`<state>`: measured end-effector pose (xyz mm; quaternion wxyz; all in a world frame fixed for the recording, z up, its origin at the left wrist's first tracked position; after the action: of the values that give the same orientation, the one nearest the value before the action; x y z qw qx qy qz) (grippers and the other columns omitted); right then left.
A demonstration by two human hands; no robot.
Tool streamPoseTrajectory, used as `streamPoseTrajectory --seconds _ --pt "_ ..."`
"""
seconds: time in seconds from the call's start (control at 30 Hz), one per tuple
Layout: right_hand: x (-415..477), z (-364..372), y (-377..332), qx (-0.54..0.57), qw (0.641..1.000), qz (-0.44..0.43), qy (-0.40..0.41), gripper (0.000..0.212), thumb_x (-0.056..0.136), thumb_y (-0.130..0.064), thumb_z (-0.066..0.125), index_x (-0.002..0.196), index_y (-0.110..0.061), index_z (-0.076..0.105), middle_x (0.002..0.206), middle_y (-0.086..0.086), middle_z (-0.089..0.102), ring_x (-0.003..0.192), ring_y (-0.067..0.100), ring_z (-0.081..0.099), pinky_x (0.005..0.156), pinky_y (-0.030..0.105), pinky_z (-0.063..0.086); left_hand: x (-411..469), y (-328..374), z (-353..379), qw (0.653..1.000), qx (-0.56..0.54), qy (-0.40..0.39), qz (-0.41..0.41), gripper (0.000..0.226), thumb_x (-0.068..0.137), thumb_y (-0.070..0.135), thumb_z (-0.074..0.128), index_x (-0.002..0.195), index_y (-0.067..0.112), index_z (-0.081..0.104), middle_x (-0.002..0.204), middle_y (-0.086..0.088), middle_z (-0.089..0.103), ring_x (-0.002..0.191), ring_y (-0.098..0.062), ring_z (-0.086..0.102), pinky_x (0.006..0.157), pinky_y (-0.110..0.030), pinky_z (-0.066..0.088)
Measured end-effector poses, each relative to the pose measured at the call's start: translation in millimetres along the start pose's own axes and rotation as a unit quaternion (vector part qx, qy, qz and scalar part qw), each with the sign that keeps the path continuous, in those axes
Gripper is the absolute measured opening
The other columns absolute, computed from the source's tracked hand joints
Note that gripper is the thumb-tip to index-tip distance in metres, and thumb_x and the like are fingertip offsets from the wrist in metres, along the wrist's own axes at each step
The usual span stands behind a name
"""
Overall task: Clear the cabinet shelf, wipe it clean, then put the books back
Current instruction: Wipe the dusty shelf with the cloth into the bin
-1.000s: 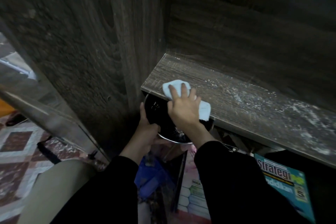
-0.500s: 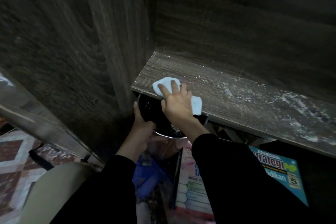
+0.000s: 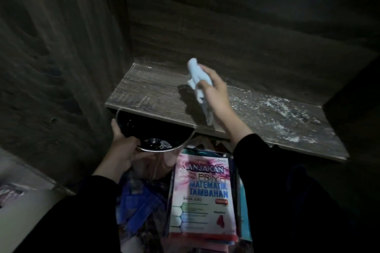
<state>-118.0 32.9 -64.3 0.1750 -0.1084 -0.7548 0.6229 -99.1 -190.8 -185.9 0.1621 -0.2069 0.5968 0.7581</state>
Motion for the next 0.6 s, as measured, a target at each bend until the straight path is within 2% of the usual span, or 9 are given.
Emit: streamPoseTrajectory --seconds 0.1,0.2,0.23,0.27,0.3,0.33,0.4,0.5,0.6 --pt "10.1 -76.1 4.9 -0.017 0.993 0.005 0.114 0.042 0.087 0.001 0.049 0.123 -0.016 0.062 0.106 0.001 0.066 0.077 0.009 0.062 0.061 0.023 0.049 5.2 -0.5 -2.0 1.000 0.004 -0.003 0.007 0.096 0.081 -0.025 0.033 0.150 0.035 0.002 0.151 -0.009 0.029 0.095 -0.039 0.057 0.045 -0.047 0.055" --pt "10.9 -157.4 22.0 -0.050 0.976 0.025 0.210 0.036 0.088 -0.010 0.048 0.119 -0.023 0.062 0.111 0.013 0.066 0.065 0.012 0.057 0.047 0.019 0.044 5.2 1.4 0.1 1.000 0.005 -0.010 0.016 0.091 0.081 -0.026 0.031 0.150 0.026 0.002 0.150 -0.013 0.029 0.078 -0.032 0.057 0.040 -0.046 0.053" --pt "7.0 -184.1 28.3 -0.067 0.968 0.035 0.240 0.037 0.087 -0.015 0.048 0.120 -0.025 0.062 0.112 0.014 0.066 0.067 0.013 0.058 0.048 0.020 0.046 4.4 2.2 1.1 1.000 0.005 -0.011 0.018 0.090 0.081 -0.027 0.030 0.150 0.025 0.002 0.150 -0.014 0.029 0.076 -0.032 0.057 0.039 -0.046 0.053" --pt "1.3 -209.2 33.4 -0.097 0.957 0.042 0.271 0.040 0.085 -0.020 0.048 0.122 -0.026 0.061 0.115 0.012 0.066 0.076 0.017 0.062 0.056 0.025 0.053 3.6 2.8 1.7 1.000 0.006 -0.010 0.018 0.091 0.081 -0.027 0.030 0.150 0.024 0.002 0.150 -0.014 0.027 0.076 -0.032 0.056 0.038 -0.046 0.052" --pt "-6.0 -231.8 37.2 -0.141 0.942 0.055 0.301 0.042 0.084 -0.025 0.047 0.124 -0.028 0.061 0.118 0.010 0.065 0.089 0.021 0.064 0.071 0.034 0.057 3.3 3.1 2.1 1.000 0.008 -0.008 0.017 0.091 0.080 -0.027 0.029 0.150 0.024 0.001 0.151 -0.014 0.025 0.077 -0.034 0.055 0.037 -0.045 0.052" --pt "-11.6 -252.6 42.9 -0.191 0.924 0.070 0.323 0.043 0.086 -0.029 0.047 0.126 -0.030 0.059 0.122 0.009 0.063 0.102 0.026 0.062 0.086 0.042 0.054 3.4 3.1 2.6 1.000 0.009 -0.007 0.016 0.091 0.080 -0.027 0.028 0.150 0.024 0.001 0.152 -0.014 0.023 0.079 -0.036 0.054 0.036 -0.045 0.052" --pt "-19.8 -283.9 56.1 -0.279 0.893 0.110 0.336 0.043 0.091 -0.032 0.044 0.133 -0.031 0.053 0.132 0.011 0.057 0.120 0.034 0.049 0.102 0.048 0.042 5.2 2.3 2.4 1.000 0.012 -0.003 0.013 0.092 0.080 -0.028 0.026 0.151 0.025 0.002 0.153 -0.011 0.021 0.091 -0.040 0.051 0.035 -0.045 0.051" --pt "-31.1 -306.3 82.6 -0.381 0.850 0.192 0.309 0.045 0.098 -0.028 0.039 0.143 -0.028 0.038 0.147 0.014 0.036 0.130 0.041 0.030 0.106 0.052 0.028 6.4 2.5 2.3 1.000 0.010 -0.001 0.009 0.093 0.079 -0.028 0.025 0.151 0.027 0.003 0.153 -0.009 0.021 0.109 -0.046 0.047 0.036 -0.045 0.051" --pt "-41.5 -299.8 112.7 -0.421 0.825 0.247 0.286 0.050 0.100 -0.030 0.034 0.149 -0.026 0.025 0.155 0.019 0.016 0.138 0.043 0.015 0.109 0.060 0.014 1.2 4.3 4.4 1.000 0.013 -0.004 0.011 0.090 0.080 -0.027 0.023 0.151 0.025 0.001 0.152 -0.011 0.021 0.099 -0.040 0.050 0.038 -0.045 0.050"
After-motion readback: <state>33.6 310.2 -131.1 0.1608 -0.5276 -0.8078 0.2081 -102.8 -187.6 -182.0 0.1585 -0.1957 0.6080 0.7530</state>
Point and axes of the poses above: each hand's wrist, its own x-axis towards the middle knuckle, its own z-axis out of the palm, y = z × x, the point moved 5 cm from there along x, towards the middle knuckle
